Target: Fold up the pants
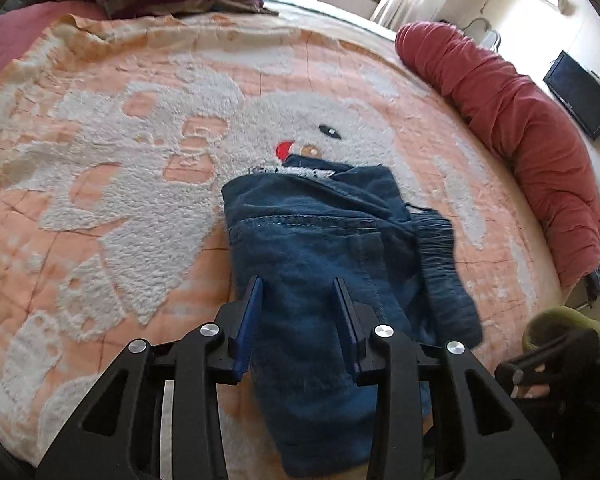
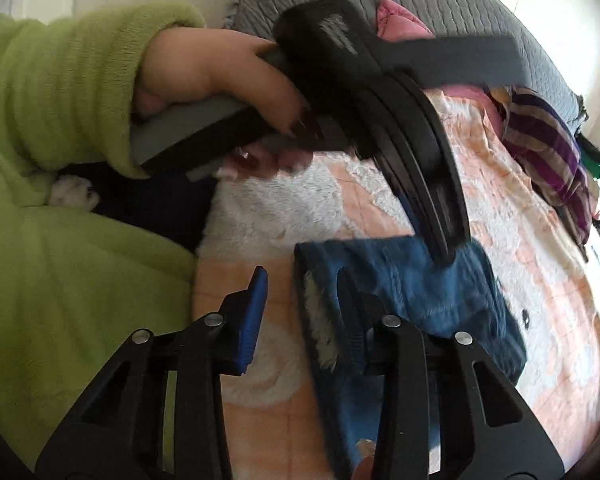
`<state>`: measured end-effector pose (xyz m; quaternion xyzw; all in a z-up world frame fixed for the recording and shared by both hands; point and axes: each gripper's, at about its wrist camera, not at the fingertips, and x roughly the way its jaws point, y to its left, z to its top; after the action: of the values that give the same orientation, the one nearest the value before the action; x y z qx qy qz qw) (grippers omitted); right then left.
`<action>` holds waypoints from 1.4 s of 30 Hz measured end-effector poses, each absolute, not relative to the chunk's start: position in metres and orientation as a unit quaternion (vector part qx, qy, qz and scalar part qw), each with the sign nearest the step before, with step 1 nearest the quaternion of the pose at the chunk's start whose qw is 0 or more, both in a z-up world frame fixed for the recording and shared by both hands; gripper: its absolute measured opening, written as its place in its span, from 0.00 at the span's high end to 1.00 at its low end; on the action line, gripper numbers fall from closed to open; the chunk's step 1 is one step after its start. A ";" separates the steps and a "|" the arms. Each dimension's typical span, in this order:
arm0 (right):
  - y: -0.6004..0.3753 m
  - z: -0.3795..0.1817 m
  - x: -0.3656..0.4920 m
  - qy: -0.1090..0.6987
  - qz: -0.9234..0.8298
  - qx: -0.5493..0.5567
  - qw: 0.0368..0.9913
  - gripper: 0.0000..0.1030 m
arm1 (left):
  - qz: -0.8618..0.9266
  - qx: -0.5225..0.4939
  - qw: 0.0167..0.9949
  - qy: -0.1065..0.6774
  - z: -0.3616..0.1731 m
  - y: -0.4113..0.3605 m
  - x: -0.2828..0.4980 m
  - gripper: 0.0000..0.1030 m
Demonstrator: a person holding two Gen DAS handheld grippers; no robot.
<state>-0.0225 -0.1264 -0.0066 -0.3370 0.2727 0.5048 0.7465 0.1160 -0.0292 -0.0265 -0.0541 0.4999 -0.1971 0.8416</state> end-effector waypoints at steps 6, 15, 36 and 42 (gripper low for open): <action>-0.119 -0.020 -0.009 0.302 0.521 -0.317 0.733 0.95 | -0.195 -0.056 0.837 0.509 -0.040 -0.030 0.122 0.68; -0.130 -0.044 -0.025 0.341 0.533 -0.322 0.705 1.00 | -0.192 -0.062 0.848 0.491 -0.045 -0.028 0.120 0.66; -0.204 0.051 -0.033 0.261 0.528 -0.194 0.785 0.51 | -0.178 -0.027 0.883 0.434 -0.003 -0.035 0.072 0.28; -0.230 0.064 -0.021 0.246 0.487 -0.149 0.825 0.34 | -0.168 -0.019 0.893 0.418 0.009 -0.036 0.064 0.14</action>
<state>-0.0215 -0.2299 0.0637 -0.1486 0.2457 0.4867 0.8250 0.0635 -0.0359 0.0088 -0.0188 0.4181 -0.1681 0.8925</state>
